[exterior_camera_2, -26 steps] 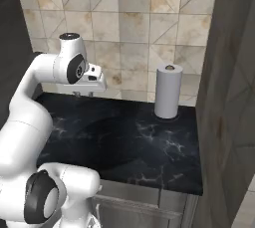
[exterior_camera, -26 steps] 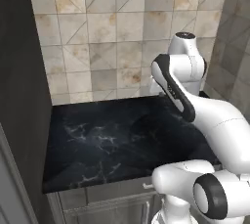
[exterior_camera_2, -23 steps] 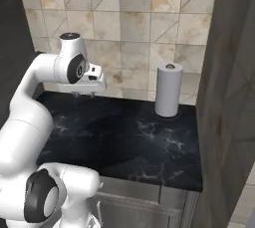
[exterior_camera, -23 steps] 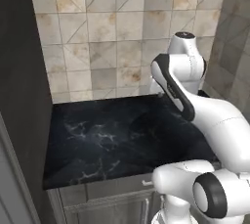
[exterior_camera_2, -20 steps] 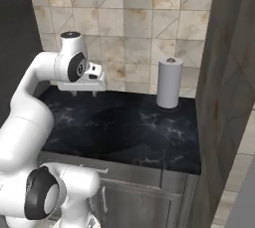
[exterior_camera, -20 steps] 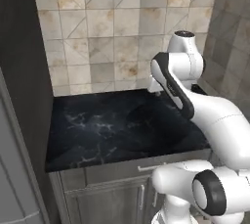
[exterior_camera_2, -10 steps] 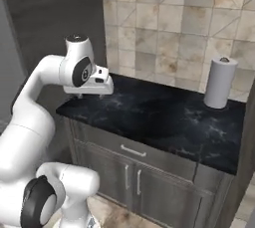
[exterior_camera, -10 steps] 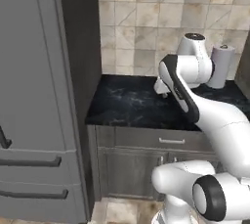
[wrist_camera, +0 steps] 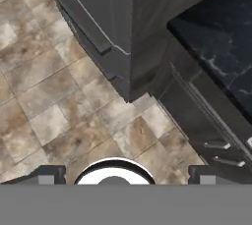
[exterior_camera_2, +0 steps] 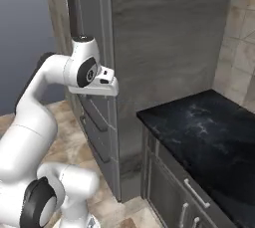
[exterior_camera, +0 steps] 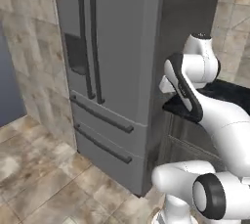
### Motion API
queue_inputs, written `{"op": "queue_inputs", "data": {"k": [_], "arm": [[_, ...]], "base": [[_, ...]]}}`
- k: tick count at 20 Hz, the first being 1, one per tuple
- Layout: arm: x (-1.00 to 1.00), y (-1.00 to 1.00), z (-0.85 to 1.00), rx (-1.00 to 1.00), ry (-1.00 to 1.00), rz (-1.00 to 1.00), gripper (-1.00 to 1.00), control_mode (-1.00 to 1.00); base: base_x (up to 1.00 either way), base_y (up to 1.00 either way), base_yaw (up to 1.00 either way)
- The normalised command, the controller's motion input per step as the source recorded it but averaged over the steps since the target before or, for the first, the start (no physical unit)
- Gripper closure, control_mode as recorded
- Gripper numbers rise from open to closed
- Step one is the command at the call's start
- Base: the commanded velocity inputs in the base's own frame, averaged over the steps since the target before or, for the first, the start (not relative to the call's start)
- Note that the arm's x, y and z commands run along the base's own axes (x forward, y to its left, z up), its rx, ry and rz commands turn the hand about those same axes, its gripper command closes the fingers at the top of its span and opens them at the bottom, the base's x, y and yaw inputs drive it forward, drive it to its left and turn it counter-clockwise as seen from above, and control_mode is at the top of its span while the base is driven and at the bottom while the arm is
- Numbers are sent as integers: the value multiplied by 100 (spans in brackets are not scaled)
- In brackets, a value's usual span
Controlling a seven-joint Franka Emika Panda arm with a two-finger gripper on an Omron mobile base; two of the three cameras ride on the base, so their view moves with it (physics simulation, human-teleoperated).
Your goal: Navigate to the microwave.
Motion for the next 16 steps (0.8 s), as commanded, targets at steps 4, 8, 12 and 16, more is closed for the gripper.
{"op": "queue_inputs", "data": {"k": [4,8,12,16], "arm": [[0,0,0,0,0,0,-100,100],[0,0,0,0,0,0,-100,100],[0,0,0,0,0,0,-100,100],[0,0,0,0,0,0,-100,100]], "base": [[-14,23,100],[-2,42,94],[0,50,94],[0,43,94]]}}
